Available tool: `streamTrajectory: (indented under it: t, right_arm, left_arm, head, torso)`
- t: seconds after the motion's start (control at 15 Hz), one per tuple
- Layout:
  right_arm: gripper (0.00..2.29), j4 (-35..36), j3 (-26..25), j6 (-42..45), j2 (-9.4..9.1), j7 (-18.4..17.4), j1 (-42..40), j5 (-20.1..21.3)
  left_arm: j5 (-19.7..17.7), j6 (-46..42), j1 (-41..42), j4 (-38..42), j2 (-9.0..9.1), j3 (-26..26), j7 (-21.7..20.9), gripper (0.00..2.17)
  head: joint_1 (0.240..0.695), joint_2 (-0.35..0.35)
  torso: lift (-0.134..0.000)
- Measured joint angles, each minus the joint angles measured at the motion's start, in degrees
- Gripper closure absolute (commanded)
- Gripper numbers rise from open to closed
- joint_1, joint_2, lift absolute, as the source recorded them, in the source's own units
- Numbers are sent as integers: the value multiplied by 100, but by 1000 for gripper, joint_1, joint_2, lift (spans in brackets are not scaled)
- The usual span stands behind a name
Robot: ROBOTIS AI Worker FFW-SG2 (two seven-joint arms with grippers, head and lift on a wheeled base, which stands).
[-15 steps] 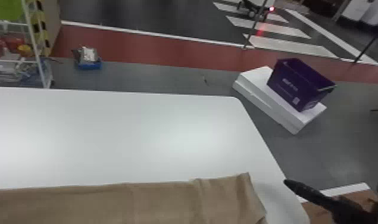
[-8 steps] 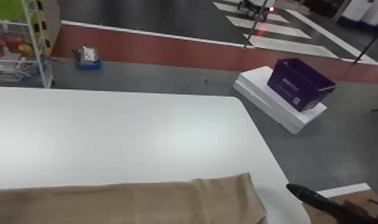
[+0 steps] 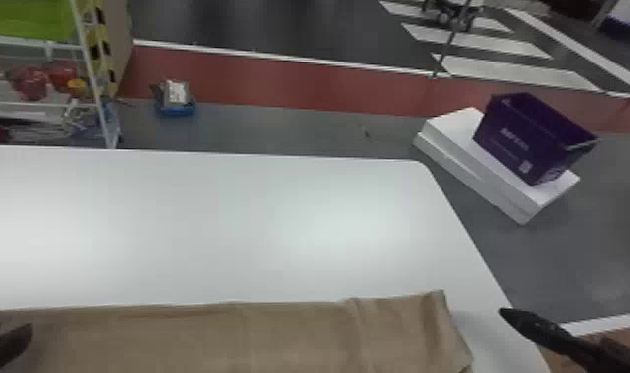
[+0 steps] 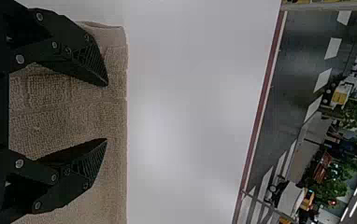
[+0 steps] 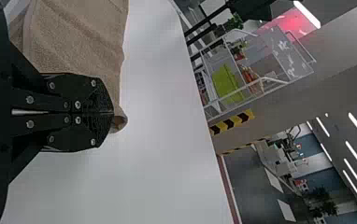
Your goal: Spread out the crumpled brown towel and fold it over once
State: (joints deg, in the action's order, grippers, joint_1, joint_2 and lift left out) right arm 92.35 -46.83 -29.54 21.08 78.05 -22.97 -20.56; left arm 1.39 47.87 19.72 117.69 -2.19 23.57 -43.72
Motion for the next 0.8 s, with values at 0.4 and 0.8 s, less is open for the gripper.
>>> streamTrajectory:
  t: [0.4, 0.8]
  right_arm:
    - [2040, -24, 26, -53, 28, 0, 77, -30]
    - [1207, 369, 11, -592, -37, 0, 74, -109]
  left_arm:
    - [63, 9, -56, -74, -28, 192, 14, 532]
    - [-300, 24, 39, 94, -34, 512, -189, 529]
  head:
    - [695, -232]
    - [695, -193]
  torso:
    - [-123]
    - [-123]
